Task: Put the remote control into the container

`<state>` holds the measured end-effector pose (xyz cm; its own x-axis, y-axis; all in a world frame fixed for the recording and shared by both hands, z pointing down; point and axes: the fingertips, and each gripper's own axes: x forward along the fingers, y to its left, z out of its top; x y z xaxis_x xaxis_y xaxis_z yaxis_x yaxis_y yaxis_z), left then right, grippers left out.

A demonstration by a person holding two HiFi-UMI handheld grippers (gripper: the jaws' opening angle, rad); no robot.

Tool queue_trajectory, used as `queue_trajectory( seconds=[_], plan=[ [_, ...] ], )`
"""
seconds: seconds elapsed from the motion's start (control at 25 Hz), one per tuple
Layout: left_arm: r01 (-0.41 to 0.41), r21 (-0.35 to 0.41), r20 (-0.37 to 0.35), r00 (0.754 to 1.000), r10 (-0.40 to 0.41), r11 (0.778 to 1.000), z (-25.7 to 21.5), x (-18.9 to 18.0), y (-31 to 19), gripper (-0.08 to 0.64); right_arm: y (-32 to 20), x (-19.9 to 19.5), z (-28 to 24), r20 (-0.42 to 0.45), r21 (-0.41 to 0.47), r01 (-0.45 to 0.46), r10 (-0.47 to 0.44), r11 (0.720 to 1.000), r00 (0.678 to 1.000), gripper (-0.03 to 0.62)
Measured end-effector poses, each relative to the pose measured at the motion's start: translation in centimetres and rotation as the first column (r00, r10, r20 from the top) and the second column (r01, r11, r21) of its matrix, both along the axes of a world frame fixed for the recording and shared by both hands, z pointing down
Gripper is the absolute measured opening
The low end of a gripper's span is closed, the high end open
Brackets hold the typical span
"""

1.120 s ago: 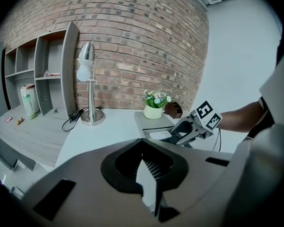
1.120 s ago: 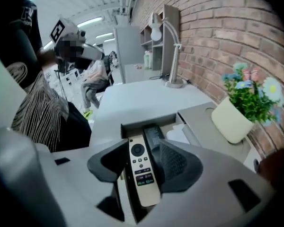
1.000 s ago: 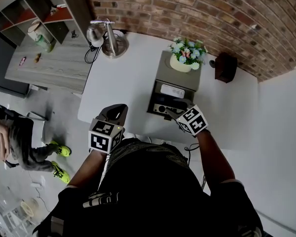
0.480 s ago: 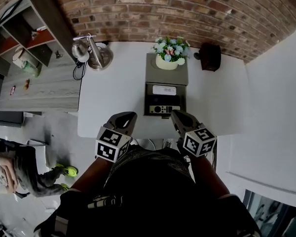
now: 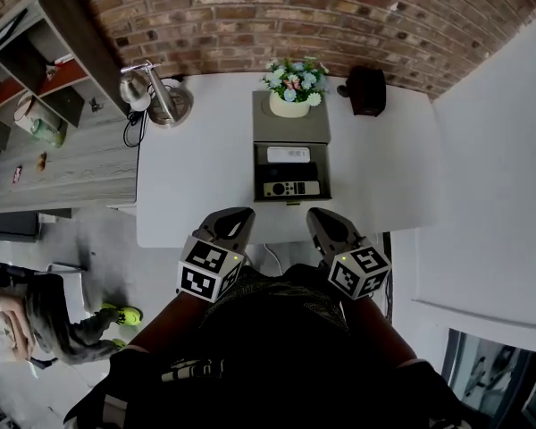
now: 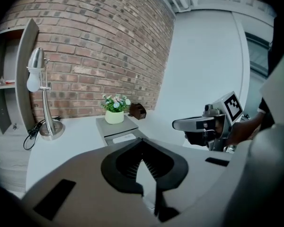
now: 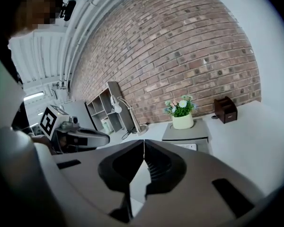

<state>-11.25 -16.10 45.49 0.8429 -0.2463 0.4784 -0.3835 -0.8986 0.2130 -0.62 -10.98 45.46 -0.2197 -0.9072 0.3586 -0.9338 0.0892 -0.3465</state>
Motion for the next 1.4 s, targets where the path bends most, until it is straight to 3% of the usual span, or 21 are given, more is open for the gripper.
queue_trajectory(
  seconds=[0.12, 0.28, 0.6, 0.72, 0.8, 0.88, 1.12, 1.4],
  plan=[
    [0.030, 0.002, -0.001, 1.000, -0.030, 1.000, -0.2, -0.6, 1.2, 0.005, 0.2, -1.0, -1.0, 0.044, 0.040, 0.053, -0.054, 0.998, 0.998, 0.009],
    [0.082, 0.013, -0.001, 0.997, -0.082, 0.997, -0.4, -0.9, 3.4, 0.005, 1.8, -1.9, -2.1, 0.028, 0.076, 0.133, -0.135, 0.988, 0.990, 0.008],
    [0.144, 0.016, -0.034, 0.989, -0.143, 0.989, -1.3, 1.8, 11.3, 0.005, 11.1, -0.4, -1.4, 0.044, 0.062, 0.193, -0.196, 0.979, 0.980, 0.008],
    [0.166, -0.047, -0.058, 0.984, -0.169, 0.985, -0.8, 2.2, 15.0, 0.005, 14.7, 0.7, -0.7, 0.057, 0.061, 0.182, -0.185, 0.981, 0.981, 0.008],
    [0.195, -0.133, -0.083, 0.975, -0.207, 0.972, -0.1, 1.9, 17.2, 0.005, 16.6, 1.4, -0.4, 0.074, 0.069, 0.177, -0.182, 0.982, 0.981, 0.008],
    [0.230, -0.166, -0.090, 0.965, -0.247, 0.959, 0.3, 1.4, 19.0, 0.005, 18.3, 1.8, -0.3, 0.084, 0.076, 0.177, -0.183, 0.981, 0.979, 0.008],
    [0.282, -0.067, -0.050, 0.957, -0.286, 0.957, -0.1, 0.5, 22.5, 0.005, 22.3, 1.5, 0.1, 0.114, 0.088, 0.210, -0.219, 0.974, 0.969, 0.008],
    [0.265, -0.017, -0.031, 0.964, -0.266, 0.964, -0.8, 1.0, 23.6, 0.005, 23.8, 0.8, 0.2, 0.079, 0.084, 0.229, -0.235, 0.970, 0.969, 0.008]
  ],
)
